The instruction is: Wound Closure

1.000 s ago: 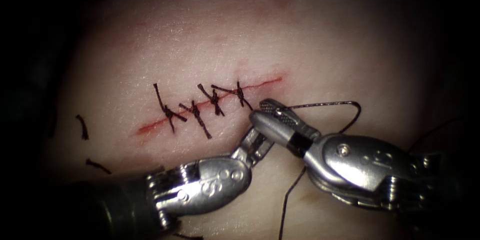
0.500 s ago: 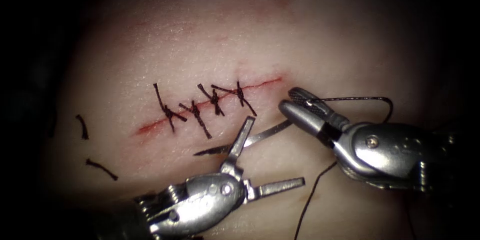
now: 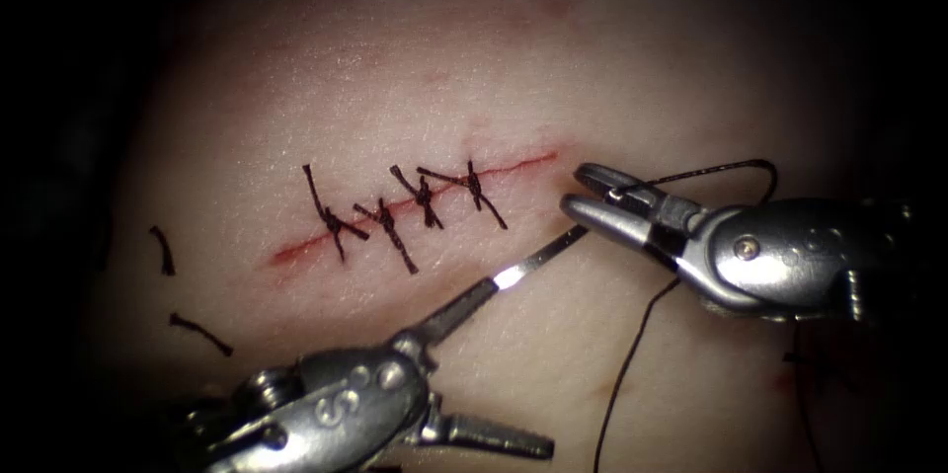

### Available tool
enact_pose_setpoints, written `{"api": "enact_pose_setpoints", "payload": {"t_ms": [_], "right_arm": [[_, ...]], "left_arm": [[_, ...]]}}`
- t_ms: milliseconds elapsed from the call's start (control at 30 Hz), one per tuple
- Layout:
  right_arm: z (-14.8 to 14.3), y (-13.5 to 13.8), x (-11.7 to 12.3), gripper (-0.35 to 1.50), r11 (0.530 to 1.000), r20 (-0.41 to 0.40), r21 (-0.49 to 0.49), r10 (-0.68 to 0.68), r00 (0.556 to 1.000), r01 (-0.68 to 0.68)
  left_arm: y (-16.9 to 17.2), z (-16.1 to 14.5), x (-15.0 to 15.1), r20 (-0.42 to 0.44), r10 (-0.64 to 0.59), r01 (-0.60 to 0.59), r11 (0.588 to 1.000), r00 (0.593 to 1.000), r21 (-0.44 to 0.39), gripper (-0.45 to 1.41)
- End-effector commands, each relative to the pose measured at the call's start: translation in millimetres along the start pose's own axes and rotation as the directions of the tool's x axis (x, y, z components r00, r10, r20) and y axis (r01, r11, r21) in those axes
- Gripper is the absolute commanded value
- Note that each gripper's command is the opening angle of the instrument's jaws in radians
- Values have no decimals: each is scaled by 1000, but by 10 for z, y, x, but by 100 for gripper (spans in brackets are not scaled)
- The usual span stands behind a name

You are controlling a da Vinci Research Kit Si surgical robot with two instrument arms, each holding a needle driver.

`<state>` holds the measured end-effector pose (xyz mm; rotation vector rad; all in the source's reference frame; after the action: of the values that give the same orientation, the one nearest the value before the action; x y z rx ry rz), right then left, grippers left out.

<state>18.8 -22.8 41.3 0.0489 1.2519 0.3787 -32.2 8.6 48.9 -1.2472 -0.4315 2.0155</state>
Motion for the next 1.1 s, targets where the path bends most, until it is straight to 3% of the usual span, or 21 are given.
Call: {"api": "enact_pose_setpoints", "payload": {"t_ms": [33,200,333,633,900,1100], "right_arm": [[7,-7,-3,-35,999,13,33,-8,1000,8],[11,-11,0,-35,992,36,109,-61,998,57],[14,-15,5,-35,978,-3,124,-168,986,167],[15,-22,23,-35,904,-66,170,-386,920,391],[9,-24,38,-35,893,-97,165,-408,908,419],[9,-23,39,-35,891,-136,162,-405,904,424]], "left_arm": [[-5,3,3,21,-6,6,1000,1000,-6,103],[-27,-3,22,70,-32,33,999,997,-8,103],[-40,5,30,98,-43,44,999,994,-17,98],[-59,33,17,230,-54,80,991,972,-105,95],[-85,31,1,238,-70,101,987,969,-123,96],[-84,36,-9,254,-80,125,978,964,-166,91]]}}
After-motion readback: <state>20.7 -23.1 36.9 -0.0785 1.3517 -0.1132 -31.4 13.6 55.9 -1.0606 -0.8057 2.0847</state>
